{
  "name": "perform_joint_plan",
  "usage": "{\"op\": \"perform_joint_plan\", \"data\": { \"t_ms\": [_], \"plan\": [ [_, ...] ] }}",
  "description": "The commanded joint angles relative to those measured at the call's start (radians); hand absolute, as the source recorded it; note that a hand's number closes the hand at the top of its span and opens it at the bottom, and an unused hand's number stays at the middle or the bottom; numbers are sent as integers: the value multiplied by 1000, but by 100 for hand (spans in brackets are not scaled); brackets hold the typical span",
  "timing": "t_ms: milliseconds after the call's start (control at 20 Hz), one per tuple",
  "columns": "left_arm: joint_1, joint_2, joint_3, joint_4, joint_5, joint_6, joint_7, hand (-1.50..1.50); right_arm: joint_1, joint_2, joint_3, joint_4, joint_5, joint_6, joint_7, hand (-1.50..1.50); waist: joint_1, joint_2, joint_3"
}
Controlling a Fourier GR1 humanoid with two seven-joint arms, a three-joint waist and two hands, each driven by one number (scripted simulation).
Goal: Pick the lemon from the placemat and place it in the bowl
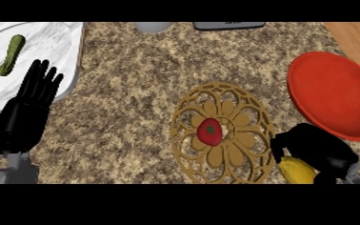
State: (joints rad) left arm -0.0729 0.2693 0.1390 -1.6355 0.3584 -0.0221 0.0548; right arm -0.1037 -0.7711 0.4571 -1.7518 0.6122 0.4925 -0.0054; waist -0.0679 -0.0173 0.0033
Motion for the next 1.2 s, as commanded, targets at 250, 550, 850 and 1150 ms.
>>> {"op": "perform_joint_plan", "data": {
  "t_ms": [250, 550, 850, 1150],
  "plan": [
    [-2, -22, -15, 7, -25, 12, -8, 0, 393, -211, -298, -186, -17, -367, -278, 150, 2, 7, -3],
    [5, -2, 16, 1, 1, -7, -2, 0, 513, -219, -638, -293, -210, -400, -274, 150, -11, 3, -5],
    [24, -12, -13, -42, -5, -11, 33, 0, 546, -193, -952, -231, -353, -327, -278, 150, 35, 10, -4],
    [-57, -37, -24, 52, -28, -32, -22, 0, 379, -146, -956, -151, -395, -263, -152, 150, 69, 19, -4]
  ]
}}
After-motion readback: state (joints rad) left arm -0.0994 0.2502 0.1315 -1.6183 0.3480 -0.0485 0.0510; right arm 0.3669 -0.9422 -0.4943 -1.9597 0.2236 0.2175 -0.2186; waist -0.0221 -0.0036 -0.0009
